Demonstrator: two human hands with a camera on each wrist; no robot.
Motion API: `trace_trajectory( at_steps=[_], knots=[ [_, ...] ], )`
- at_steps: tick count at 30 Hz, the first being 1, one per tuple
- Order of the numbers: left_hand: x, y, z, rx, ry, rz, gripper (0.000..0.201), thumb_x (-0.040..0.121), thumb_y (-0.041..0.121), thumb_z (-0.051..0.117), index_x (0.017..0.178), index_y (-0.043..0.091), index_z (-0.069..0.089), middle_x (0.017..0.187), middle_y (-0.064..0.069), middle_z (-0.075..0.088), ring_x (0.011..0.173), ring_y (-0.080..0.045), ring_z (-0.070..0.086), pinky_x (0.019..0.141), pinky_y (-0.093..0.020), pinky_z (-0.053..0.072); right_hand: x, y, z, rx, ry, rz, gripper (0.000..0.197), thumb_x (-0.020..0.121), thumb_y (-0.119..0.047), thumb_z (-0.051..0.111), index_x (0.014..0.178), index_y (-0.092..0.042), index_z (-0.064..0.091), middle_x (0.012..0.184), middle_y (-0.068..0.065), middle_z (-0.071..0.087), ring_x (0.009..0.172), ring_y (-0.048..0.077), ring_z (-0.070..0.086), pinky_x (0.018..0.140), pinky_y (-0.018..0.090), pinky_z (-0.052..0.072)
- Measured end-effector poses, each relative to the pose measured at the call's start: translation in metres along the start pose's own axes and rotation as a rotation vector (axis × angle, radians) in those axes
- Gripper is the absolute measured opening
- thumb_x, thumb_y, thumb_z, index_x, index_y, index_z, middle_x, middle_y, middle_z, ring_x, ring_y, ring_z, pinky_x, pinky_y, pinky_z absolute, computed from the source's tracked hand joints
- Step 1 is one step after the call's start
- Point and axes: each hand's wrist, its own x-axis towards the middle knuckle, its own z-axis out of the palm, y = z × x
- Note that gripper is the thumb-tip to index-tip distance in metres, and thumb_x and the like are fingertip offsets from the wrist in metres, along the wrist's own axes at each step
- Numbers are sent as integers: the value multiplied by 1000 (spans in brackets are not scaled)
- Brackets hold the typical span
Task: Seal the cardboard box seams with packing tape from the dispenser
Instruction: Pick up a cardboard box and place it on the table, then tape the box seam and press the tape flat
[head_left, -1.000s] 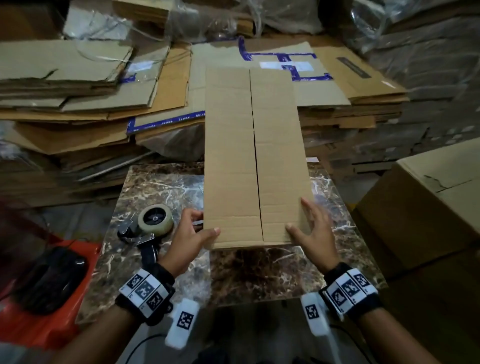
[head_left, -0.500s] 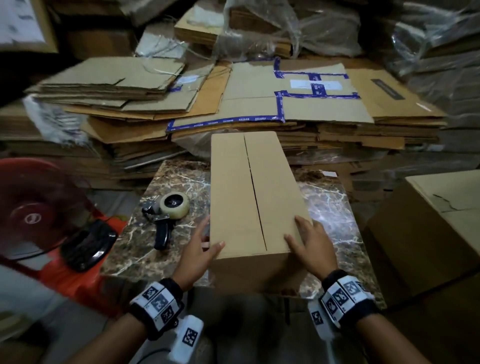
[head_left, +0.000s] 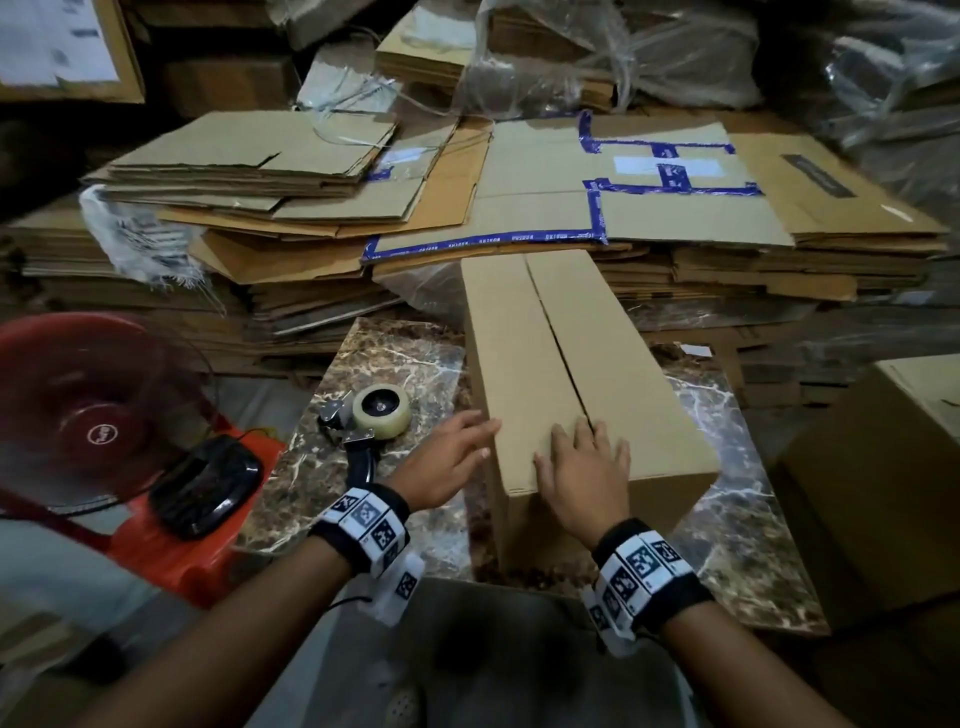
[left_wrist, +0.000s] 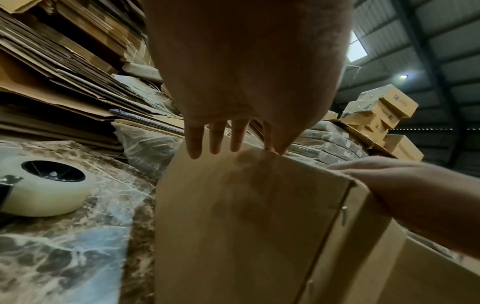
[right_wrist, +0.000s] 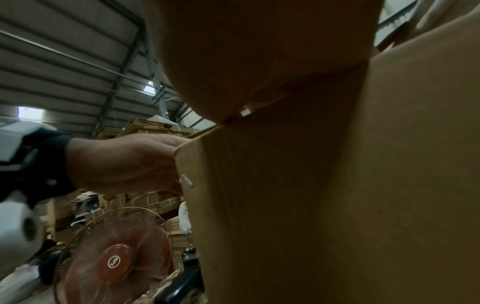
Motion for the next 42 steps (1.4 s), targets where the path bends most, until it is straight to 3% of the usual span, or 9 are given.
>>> trace_trajectory(
  at_steps=[5, 8, 14, 17, 21, 26, 33, 37, 42],
  knots=[
    [-31, -78, -28, -11, 160, -175, 53, 98, 23, 56, 147, 11, 40, 147, -9, 46, 136, -23, 42, 112, -38, 35, 15, -66, 1, 12, -12, -62, 53, 98, -46, 37, 146, -21, 37, 160, 13, 24, 149, 31, 18, 118, 56, 18],
    [-52, -143, -47, -6, 247, -377, 45, 92, 15, 58, 136, 6, 50, 132, -15, 57, 122, -31, 54, 101, -39, 43, 32, -117, 21, 64, 45, -190, 42, 94, -42, 47, 130, -21, 57, 150, 8, 44, 143, 27, 33, 116, 55, 20],
    [-87, -267, -46, 36, -47, -663, 47, 88, 44, 50, 117, 8, 59, 103, -15, 71, 92, -31, 66, 82, -39, 51, 95, -197, 109, 369, -251, -128, 30, 92, -35, 55, 109, -16, 70, 112, 6, 70, 103, 26, 65, 85, 38, 53],
    [-100, -278, -36, 235, -220, -644, 18, 86, 30, 59, 96, 14, 56, 107, -17, 66, 96, -33, 63, 80, -36, 46, 118, -213, 153, 450, -388, 25, 31, 92, -36, 57, 108, -11, 68, 110, 11, 70, 102, 30, 65, 82, 36, 52],
    [-114, -287, -33, 220, -256, -532, 32, 80, 31, 70, 103, 12, 60, 116, -9, 58, 98, -31, 61, 79, -37, 48, 139, -225, 203, 667, -459, 258, 44, 87, -46, 67, 105, -6, 67, 96, 10, 70, 92, 29, 66, 70, 27, 46],
    [-116, -299, -45, 168, -237, -545, 23, 80, 15, 52, 99, 11, 63, 104, -9, 68, 93, -29, 64, 75, -38, 51, 168, -236, 240, 1196, -597, 605, 34, 69, -25, 86, 71, 1, 65, 73, 25, 69, 59, 33, 67, 56, 43, 57],
    [-112, -309, -58, 147, -304, -513, 21, 78, 22, 45, 94, 17, 57, 98, -7, 66, 88, -27, 63, 72, -36, 49, 207, -249, 204, 1565, -1046, 672, 23, 99, -17, 50, 78, -7, 53, 53, 2, 56, 43, 15, 56, 45, 22, 49],
    [-106, -312, -66, 169, -402, -486, 3, 79, 20, 48, 78, 23, 49, 85, 0, 59, 79, -23, 61, 66, -31, 42, 199, -248, 163, 1493, -917, 610, 16, 96, -10, 57, 80, -5, 56, 53, 3, 57, 40, 13, 54, 43, 22, 48],
    [-60, -314, -90, 148, -488, -408, 15, 88, 15, 54, 76, 17, 62, 81, 0, 64, 80, -25, 63, 67, -27, 41, 170, -230, 98, 1293, -397, 338, 7, 84, -3, 69, 81, -1, 63, 65, 16, 63, 52, 24, 63, 50, 32, 52]
  ],
)
